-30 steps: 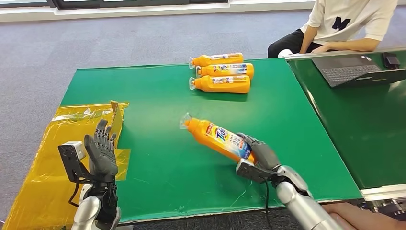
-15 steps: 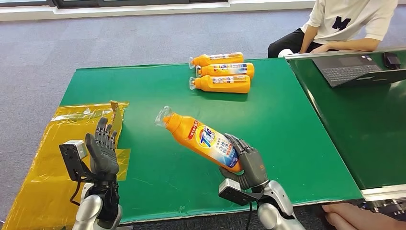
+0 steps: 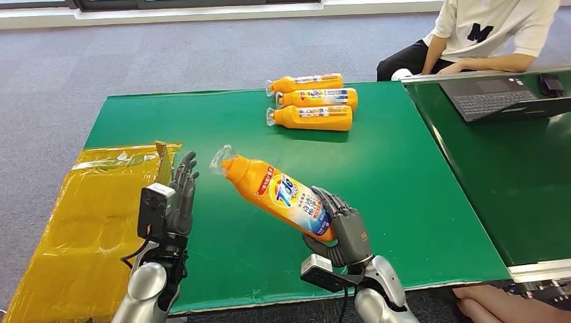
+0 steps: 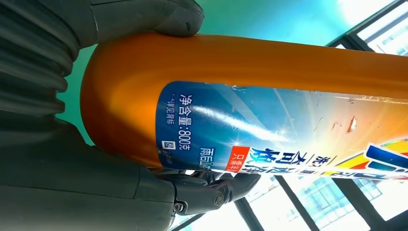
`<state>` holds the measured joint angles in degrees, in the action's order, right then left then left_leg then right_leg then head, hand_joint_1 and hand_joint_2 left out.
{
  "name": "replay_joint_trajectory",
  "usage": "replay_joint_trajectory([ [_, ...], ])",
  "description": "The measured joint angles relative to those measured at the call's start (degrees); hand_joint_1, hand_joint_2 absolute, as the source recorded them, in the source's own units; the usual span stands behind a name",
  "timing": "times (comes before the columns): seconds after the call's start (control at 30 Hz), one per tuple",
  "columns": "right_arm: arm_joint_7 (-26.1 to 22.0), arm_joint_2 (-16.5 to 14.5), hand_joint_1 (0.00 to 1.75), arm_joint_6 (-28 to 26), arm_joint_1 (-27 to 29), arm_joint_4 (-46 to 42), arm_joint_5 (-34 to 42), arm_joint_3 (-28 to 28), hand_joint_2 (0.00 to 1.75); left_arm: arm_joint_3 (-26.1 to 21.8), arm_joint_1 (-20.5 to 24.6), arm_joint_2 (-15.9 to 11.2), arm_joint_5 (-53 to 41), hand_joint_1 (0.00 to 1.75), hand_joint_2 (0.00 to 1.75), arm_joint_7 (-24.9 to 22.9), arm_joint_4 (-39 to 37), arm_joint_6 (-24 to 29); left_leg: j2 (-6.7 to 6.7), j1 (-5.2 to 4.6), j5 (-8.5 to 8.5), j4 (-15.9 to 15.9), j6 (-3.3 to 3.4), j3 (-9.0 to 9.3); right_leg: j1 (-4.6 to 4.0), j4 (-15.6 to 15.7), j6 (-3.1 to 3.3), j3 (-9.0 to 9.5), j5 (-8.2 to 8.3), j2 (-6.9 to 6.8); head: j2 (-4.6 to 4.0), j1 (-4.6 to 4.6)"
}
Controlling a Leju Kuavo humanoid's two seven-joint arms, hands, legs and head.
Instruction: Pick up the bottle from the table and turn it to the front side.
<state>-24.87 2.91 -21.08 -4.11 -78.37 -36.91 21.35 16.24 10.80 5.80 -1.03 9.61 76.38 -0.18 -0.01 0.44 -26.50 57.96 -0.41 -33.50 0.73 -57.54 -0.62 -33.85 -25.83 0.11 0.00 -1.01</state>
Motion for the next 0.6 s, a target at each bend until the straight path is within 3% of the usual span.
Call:
replay_joint_trajectory([
  [0.03, -0.28, -0.19, 1.75, -0.35, -0.15, 0.01, 0.02, 0.00, 1.75, 0.85, 0.78, -0.02, 0.62, 0.00, 0.00, -0.17, -0.55, -1.59, 0.00, -0.01, 0.00, 0.00, 0.00, 0.00, 0.01, 0.00, 0.00, 0.00, 0.00, 0.00, 0.00, 0.01],
  [0.17, -3.02, -1.02, 1.75, -3.25, -0.99, 0.09, 2.66, -0.23, 1.75, 3.94, 3.28, -0.10, 4.49, 0.00, 0.00, -0.09, -2.00, -7.42, 0.01, -0.02, 0.01, 0.01, 0.00, 0.00, 0.01, 0.00, 0.00, -0.02, 0.02, 0.01, 0.00, 0.01],
  [0.33, -8.42, -2.85, 1.75, -0.08, -1.51, 0.03, 19.08, -2.83, 1.75, 7.06, 5.91, 0.00, 7.84, 0.00, 0.00, -0.05, -3.56, -8.60, 0.01, -0.02, 0.01, 0.00, -0.01, 0.00, 0.01, 0.00, 0.00, -0.02, 0.02, 0.00, 0.00, 0.01],
  [0.47, -9.79, -4.37, 1.75, 1.78, -1.44, -0.01, 24.12, -4.85, 1.75, 8.48, 6.94, 0.25, 9.41, 0.00, 1.75, 0.13, -4.97, -8.44, 0.03, -0.02, 0.00, 0.00, -0.01, 0.00, 0.01, 0.00, 0.00, -0.04, 0.02, 0.03, 0.00, 0.01],
  [0.6, -10.78, -5.58, 1.75, 1.75, -1.04, -0.03, 24.52, -5.80, 1.75, 9.09, 7.17, 0.42, 10.58, 0.00, 0.00, 0.31, -5.84, -8.41, 0.03, -0.02, 0.01, 0.00, -0.01, -0.01, 0.01, 0.00, 0.00, -0.05, 0.01, 0.04, 0.00, 0.01],
])
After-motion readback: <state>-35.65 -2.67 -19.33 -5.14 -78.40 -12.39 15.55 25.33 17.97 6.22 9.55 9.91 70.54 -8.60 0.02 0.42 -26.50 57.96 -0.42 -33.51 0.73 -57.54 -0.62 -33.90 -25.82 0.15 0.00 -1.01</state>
